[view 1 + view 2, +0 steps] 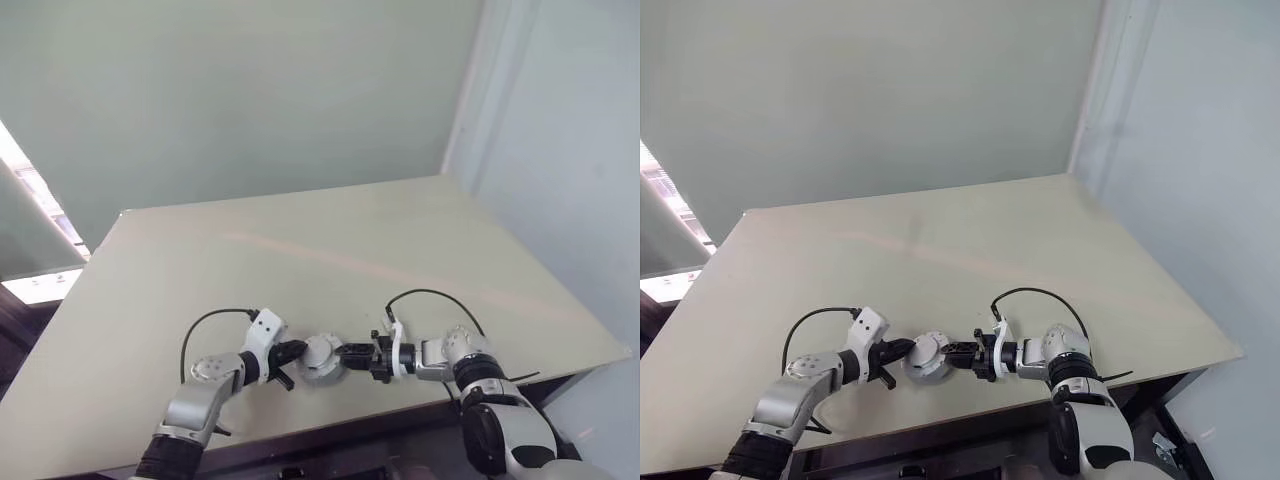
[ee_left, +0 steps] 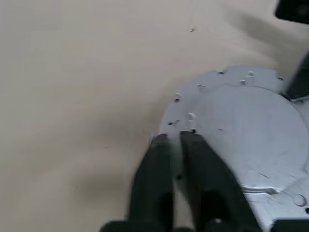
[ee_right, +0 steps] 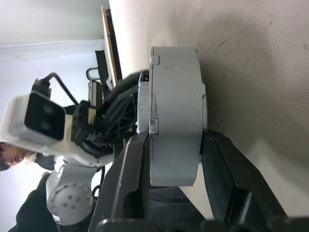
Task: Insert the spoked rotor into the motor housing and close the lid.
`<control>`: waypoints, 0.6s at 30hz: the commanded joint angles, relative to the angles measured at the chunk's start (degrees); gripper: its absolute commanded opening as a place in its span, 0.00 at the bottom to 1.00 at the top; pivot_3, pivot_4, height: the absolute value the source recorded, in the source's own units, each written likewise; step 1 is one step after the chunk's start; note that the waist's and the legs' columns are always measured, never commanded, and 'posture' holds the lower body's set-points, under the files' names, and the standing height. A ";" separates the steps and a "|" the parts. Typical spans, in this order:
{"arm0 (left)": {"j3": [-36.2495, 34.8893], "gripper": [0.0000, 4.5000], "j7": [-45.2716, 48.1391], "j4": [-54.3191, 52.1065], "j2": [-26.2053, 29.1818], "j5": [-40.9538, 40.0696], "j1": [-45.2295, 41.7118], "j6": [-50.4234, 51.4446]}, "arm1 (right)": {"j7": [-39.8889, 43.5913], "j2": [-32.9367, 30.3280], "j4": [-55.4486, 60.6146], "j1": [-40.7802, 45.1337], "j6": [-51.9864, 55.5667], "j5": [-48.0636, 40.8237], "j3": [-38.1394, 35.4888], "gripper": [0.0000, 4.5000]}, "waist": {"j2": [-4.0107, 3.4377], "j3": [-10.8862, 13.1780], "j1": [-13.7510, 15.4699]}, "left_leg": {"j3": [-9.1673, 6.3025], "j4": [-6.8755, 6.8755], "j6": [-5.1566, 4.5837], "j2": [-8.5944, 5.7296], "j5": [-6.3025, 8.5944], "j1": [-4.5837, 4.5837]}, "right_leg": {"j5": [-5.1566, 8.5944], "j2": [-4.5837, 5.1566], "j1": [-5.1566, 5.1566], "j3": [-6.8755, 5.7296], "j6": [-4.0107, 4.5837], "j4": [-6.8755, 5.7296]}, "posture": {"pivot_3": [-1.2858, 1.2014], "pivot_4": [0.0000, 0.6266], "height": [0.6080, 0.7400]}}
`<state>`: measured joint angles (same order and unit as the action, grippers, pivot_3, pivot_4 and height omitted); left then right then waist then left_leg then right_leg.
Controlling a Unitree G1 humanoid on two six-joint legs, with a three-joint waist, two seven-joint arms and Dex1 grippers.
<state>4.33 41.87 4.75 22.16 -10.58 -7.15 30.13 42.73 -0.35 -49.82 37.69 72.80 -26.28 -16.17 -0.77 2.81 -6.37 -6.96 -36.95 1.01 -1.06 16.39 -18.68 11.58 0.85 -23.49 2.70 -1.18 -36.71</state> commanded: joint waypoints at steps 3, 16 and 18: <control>-3.05 0.54 0.67 -3.04 -1.05 -5.25 0.03 4.74 | 1.09 3.43 2.56 1.40 -0.93 -3.65 -0.48 0.27 | 0.04 0.03 -0.47 | -0.01 0.04 0.00 0.00 0.00 -0.04 | 0.02 0.00 -0.04 0.00 0.02 0.01 | 0.52 0.00 1.00; -29.47 0.99 -6.72 -6.38 -5.74 -29.52 2.64 19.61 | 1.27 4.50 4.15 -0.54 -1.49 -6.64 -2.75 0.27 | 0.21 0.27 -0.29 | -0.08 -0.10 0.01 -0.07 0.00 -0.95 | -0.02 0.12 -0.84 0.01 0.02 -0.01 | 0.52 0.00 1.00; -32.86 0.99 -8.34 -7.09 -7.78 -35.66 3.25 23.32 | 0.93 4.76 4.61 -0.73 -1.73 -7.45 -3.31 0.27 | 0.24 0.29 -0.05 | -0.08 -0.12 0.01 -0.10 0.00 -0.98 | -0.02 0.16 -0.84 0.01 0.01 0.03 | 0.52 0.00 1.00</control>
<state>-26.09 34.29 0.52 14.74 -41.13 -3.42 51.23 42.52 3.57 -48.25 35.70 71.11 -29.96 -17.91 -0.53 3.10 -6.42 -7.03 -37.09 1.02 -1.16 16.39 -19.66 11.56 1.01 -24.33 2.72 -1.17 -36.68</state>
